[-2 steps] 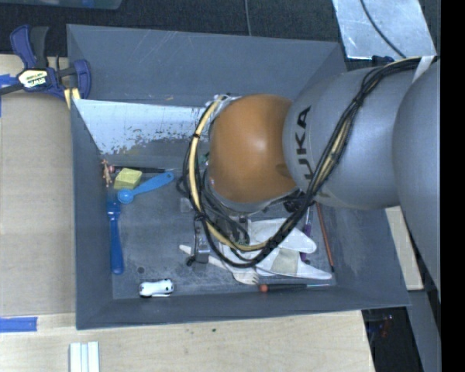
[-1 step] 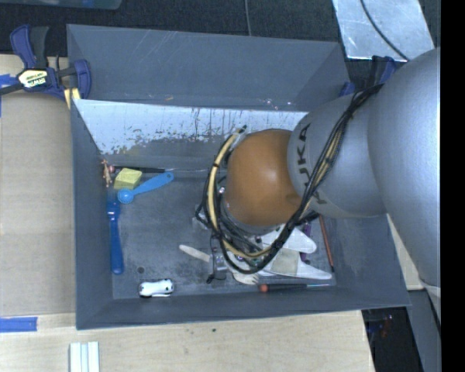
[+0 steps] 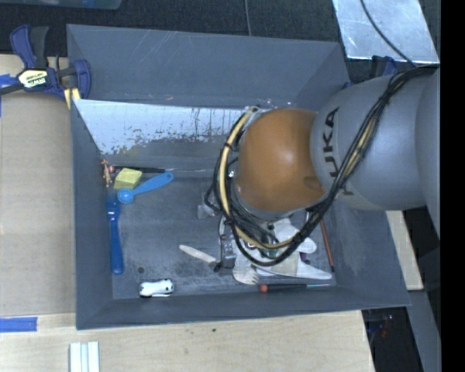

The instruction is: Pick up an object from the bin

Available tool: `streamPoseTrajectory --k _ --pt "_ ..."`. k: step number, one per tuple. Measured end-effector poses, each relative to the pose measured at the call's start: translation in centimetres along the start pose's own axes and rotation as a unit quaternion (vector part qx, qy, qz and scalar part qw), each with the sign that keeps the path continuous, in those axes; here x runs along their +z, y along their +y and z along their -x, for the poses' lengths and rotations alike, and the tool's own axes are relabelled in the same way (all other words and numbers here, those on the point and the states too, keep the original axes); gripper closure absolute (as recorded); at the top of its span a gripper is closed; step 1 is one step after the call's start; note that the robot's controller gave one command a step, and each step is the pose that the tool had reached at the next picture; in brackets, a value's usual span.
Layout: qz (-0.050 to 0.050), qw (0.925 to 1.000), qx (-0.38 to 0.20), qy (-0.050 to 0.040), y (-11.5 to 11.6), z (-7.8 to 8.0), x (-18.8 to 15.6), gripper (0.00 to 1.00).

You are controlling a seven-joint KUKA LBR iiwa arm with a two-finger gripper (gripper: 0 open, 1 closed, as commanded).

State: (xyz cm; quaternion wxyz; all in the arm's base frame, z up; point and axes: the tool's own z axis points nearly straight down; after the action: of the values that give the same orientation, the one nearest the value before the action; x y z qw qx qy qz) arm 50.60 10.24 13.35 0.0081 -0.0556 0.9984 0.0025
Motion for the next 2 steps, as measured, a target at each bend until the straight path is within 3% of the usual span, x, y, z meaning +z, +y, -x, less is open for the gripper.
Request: streamPoseTrajectory --k 1,2 --pt "-0.002 0.9986 0.053 0.0069 -0.3 1.5 3.5 0.0" --pt "0.0 0.9982 0.06 -0.0015 1.4 0.4 6.3 0.0"
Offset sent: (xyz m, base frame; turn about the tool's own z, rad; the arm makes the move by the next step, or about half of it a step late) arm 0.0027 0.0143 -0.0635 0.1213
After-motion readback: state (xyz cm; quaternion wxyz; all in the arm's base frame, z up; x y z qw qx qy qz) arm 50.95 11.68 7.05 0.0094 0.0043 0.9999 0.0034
